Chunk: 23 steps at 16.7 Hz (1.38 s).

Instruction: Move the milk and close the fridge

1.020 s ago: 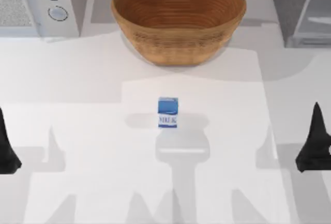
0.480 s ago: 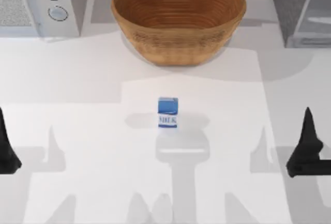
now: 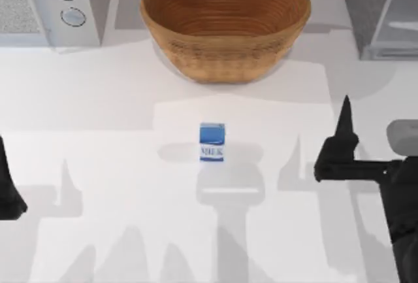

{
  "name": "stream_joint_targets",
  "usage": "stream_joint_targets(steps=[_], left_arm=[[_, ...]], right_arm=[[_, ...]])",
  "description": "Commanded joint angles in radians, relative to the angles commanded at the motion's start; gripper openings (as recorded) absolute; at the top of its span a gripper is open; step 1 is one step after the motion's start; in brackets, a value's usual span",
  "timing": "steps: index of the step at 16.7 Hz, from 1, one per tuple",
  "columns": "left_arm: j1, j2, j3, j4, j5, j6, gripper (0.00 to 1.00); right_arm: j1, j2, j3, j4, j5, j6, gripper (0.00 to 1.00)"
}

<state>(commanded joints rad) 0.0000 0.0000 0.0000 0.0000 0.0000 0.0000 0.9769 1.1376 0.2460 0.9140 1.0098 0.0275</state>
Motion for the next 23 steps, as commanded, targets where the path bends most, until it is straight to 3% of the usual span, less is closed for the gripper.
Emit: stream_joint_targets(steps=[13,17,23], left_arm=[[0.000,0.000,0.000,0.000,0.000,0.000,1.00],[0.000,0.000,0.000,0.000,0.000,0.000,1.00],[0.000,0.000,0.000,0.000,0.000,0.000,1.00]], right_arm=[[0.119,1.136,0.626,0.464,0.160,-0.001,1.00],[0.126,1.303,0.725,0.530,0.178,-0.002,1.00],[0.121,1.320,0.734,0.535,0.178,-0.002,1.00]])
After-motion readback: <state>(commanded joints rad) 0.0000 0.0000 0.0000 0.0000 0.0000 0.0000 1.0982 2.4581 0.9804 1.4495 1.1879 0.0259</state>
